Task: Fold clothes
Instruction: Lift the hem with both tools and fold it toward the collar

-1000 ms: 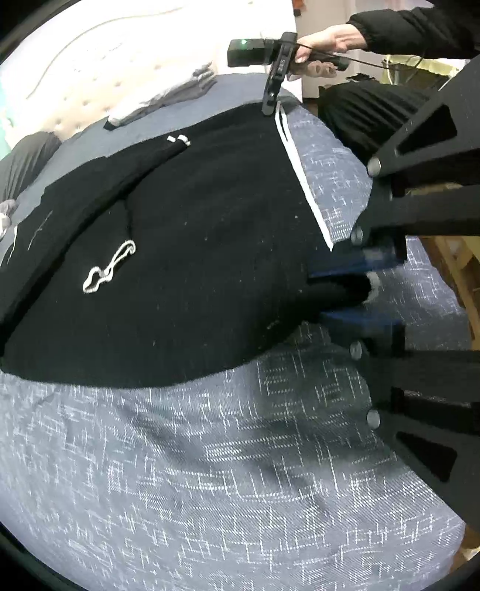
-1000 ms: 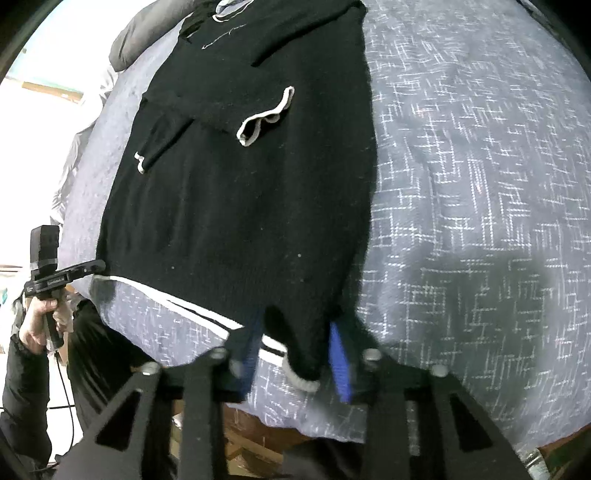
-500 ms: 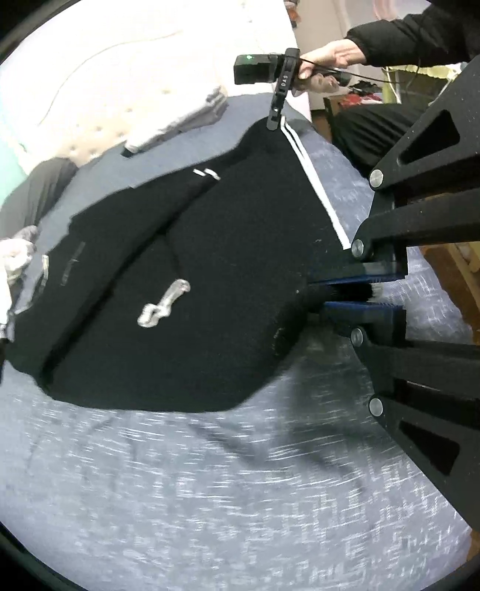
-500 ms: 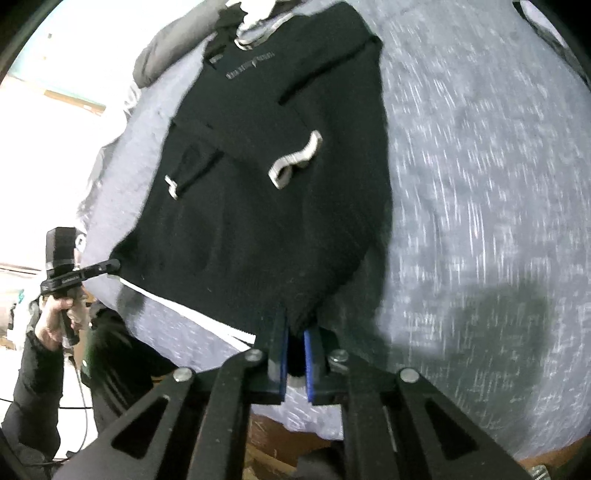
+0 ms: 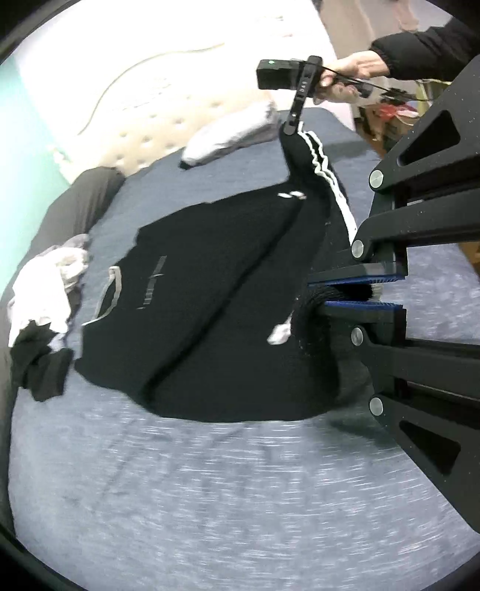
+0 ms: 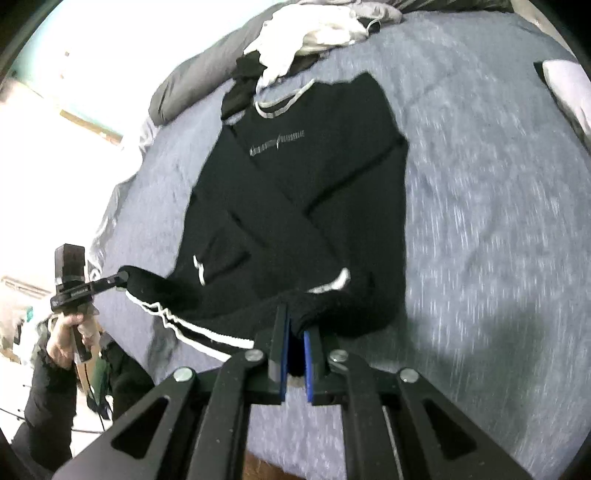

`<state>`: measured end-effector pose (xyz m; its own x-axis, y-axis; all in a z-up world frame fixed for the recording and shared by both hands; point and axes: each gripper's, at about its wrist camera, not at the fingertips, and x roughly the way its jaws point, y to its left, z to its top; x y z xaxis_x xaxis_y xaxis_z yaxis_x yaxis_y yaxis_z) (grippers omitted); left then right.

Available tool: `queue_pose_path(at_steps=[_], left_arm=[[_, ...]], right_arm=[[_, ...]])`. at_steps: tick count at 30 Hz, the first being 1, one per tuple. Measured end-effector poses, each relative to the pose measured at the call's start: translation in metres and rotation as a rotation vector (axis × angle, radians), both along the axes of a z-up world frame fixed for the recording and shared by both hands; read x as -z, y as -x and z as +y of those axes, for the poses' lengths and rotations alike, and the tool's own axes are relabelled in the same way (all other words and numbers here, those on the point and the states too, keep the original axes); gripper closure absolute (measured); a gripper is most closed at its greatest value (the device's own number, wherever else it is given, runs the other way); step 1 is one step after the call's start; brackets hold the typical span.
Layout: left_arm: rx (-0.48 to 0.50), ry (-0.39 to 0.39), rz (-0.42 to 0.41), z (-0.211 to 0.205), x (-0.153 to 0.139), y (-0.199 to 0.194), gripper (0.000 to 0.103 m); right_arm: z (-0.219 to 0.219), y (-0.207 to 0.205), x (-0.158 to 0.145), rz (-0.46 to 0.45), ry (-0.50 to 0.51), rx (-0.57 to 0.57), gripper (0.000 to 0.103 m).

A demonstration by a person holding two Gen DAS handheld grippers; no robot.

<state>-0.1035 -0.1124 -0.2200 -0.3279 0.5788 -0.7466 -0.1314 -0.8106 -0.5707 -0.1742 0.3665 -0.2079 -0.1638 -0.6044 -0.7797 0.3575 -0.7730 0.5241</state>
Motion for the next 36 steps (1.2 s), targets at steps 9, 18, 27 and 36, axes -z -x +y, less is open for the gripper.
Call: queue_pose_path(at_steps=[9, 18, 27, 36], left_arm=[[-0.062, -0.031, 0.016, -0.009, -0.012, 0.081, 0.096], [-0.100, -0.092, 0.025, -0.014, -0.012, 0.166, 0.096], [-0.126, -0.099, 0.020, -0.017, -0.006, 0.248, 0.096], [-0.144, -0.074, 0.021, -0.023, 0.005, 0.318, 0.096]], right_arm=[[-0.009, 0.085, -0.017, 0.028, 0.049, 0.051, 0.097], [-0.020, 0.162, -0.023, 0.055, 0.070, 0.074, 0.097], [-0.034, 0.237, -0.029, 0.079, 0.060, 0.096, 0.097], [-0.059, 0.302, -0.019, 0.115, 0.037, 0.110, 0.097]])
